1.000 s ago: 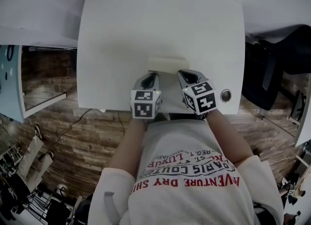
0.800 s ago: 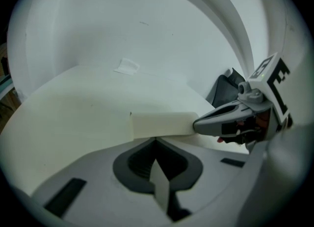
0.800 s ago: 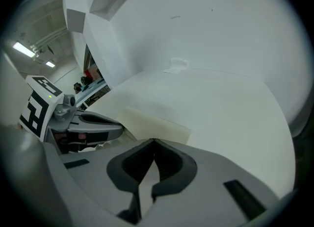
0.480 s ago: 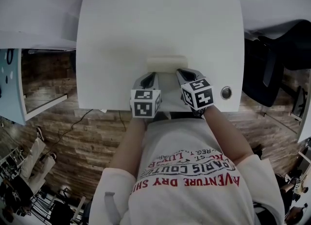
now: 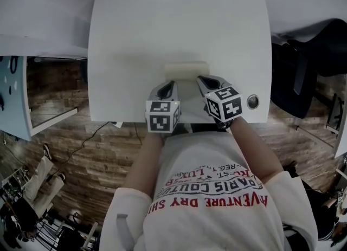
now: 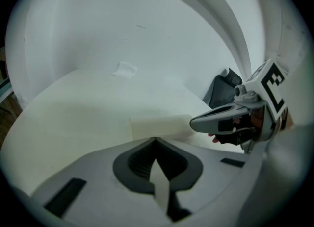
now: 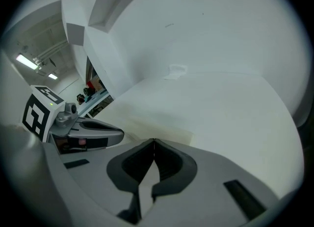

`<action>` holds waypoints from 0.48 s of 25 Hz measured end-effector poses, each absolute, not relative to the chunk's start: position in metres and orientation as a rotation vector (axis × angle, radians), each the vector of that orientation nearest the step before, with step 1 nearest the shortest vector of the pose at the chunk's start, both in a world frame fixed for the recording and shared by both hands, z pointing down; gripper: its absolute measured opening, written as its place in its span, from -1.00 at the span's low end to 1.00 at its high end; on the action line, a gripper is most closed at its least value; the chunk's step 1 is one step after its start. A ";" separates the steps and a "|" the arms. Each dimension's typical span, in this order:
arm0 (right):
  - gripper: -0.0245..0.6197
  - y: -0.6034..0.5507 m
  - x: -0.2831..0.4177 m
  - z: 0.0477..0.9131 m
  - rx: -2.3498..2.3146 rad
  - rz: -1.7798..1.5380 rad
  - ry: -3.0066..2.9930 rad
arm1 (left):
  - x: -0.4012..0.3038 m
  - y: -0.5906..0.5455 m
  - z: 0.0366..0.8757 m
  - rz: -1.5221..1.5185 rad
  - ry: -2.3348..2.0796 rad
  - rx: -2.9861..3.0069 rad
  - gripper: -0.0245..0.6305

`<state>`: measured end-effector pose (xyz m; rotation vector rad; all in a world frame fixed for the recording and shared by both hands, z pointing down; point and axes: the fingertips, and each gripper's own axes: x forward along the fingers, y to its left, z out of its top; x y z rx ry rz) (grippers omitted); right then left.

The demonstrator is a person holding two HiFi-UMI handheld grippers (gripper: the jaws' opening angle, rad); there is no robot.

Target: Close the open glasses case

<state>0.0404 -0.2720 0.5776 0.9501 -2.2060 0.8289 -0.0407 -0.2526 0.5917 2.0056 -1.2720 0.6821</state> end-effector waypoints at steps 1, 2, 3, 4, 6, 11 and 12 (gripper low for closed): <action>-0.89 -0.273 0.040 0.569 0.964 0.819 -2.229 | -0.039 -0.254 0.585 0.672 -1.275 2.020 -0.93; -0.89 -0.275 0.040 0.560 0.981 0.804 -2.252 | -0.038 -0.255 0.578 0.661 -1.279 2.039 -0.93; -0.89 -0.276 0.040 0.549 1.000 0.783 -2.274 | -0.036 -0.257 0.569 0.648 -1.283 2.060 -0.93; -0.89 -0.278 0.039 0.538 1.019 0.756 -2.295 | -0.035 -0.259 0.559 0.633 -1.289 2.084 -0.93; -0.89 -0.279 0.038 0.514 1.059 0.691 -2.338 | -0.035 -0.263 0.537 0.599 -1.304 2.135 -0.93; -0.89 -0.279 0.038 0.454 1.176 0.546 -2.452 | -0.034 -0.270 0.475 0.500 -1.344 2.282 -0.93; -0.89 -0.277 0.039 0.444 1.200 0.517 -2.472 | -0.034 -0.270 0.462 0.479 -1.351 2.310 -0.93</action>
